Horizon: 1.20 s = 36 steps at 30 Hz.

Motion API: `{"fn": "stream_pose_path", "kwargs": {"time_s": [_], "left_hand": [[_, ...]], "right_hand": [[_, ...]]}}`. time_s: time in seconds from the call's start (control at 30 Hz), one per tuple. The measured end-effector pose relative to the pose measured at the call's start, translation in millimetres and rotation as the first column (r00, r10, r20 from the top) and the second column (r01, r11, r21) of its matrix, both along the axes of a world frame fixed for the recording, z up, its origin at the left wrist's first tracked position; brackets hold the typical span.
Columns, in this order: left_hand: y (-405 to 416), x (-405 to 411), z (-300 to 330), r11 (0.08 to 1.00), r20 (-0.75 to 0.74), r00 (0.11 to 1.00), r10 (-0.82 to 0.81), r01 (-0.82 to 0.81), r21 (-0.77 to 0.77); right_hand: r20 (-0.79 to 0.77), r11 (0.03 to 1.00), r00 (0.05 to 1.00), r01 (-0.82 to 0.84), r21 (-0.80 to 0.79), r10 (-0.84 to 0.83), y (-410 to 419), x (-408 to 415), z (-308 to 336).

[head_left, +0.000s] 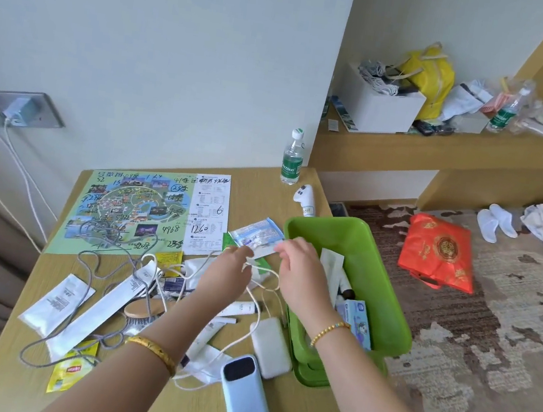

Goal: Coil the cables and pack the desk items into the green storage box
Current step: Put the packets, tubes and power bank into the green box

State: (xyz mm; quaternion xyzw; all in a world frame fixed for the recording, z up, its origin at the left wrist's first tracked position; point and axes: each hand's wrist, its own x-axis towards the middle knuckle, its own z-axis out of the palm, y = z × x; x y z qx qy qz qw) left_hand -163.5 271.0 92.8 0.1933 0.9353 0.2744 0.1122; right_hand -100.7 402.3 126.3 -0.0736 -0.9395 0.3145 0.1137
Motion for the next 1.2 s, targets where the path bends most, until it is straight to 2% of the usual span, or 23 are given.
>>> {"fn": "stream_pose_path", "kwargs": {"time_s": [0.1,0.23,0.33,0.4,0.47,0.63,0.8,0.93,1.1,1.2], "left_hand": [[-36.5,3.8,-19.1,0.996,0.099,0.995,0.018,-0.009,-0.091],[-79.7,18.7,-47.6,0.967,0.234,0.972,-0.011,0.07,-0.244],[-102.0,32.0,-66.3,0.942,0.3,0.954,-0.019,0.118,-0.314],[-111.4,39.3,-75.7,0.891,0.3,0.952,-0.055,0.183,-0.415],[-115.2,44.5,-83.7,0.855,0.29,0.954,-0.079,0.214,-0.472],[-107.3,52.1,-98.3,0.839,0.332,0.943,-0.032,0.206,-0.504],[-101.7,44.5,-102.6,0.874,0.367,0.927,0.07,0.12,-0.47],[-102.1,34.9,-100.1,0.893,0.421,0.9,0.115,0.093,-0.441],[-99.9,40.9,-104.9,0.85,0.433,0.899,0.063,0.18,-0.496],[-97.6,44.0,-99.1,0.902,0.483,0.869,0.109,0.118,-0.416]], "right_hand": [[-0.029,0.993,0.993,-0.115,0.018,0.116,-37.0,3.3,-7.0],[0.254,0.972,0.947,-0.224,0.074,0.199,-72.4,12.3,-44.3],[0.475,0.949,0.846,-0.31,0.065,0.243,-84.5,21.3,-78.2],[0.54,0.928,0.797,-0.365,0.075,0.27,-88.1,25.4,-98.0],[0.548,0.917,0.795,-0.382,0.116,0.261,-89.7,24.6,-112.3],[0.587,0.879,0.789,-0.398,0.263,0.181,-90.0,16.3,-134.9],[0.602,0.863,0.79,-0.379,0.334,0.114,-94.3,9.6,-141.8],[0.621,0.864,0.78,-0.361,0.351,0.074,-95.6,7.6,-143.0],[0.665,0.869,0.745,-0.363,0.338,0.053,-97.8,5.8,-139.2],[0.653,0.905,0.755,-0.32,0.281,0.064,-98.0,8.3,-132.4]]}}
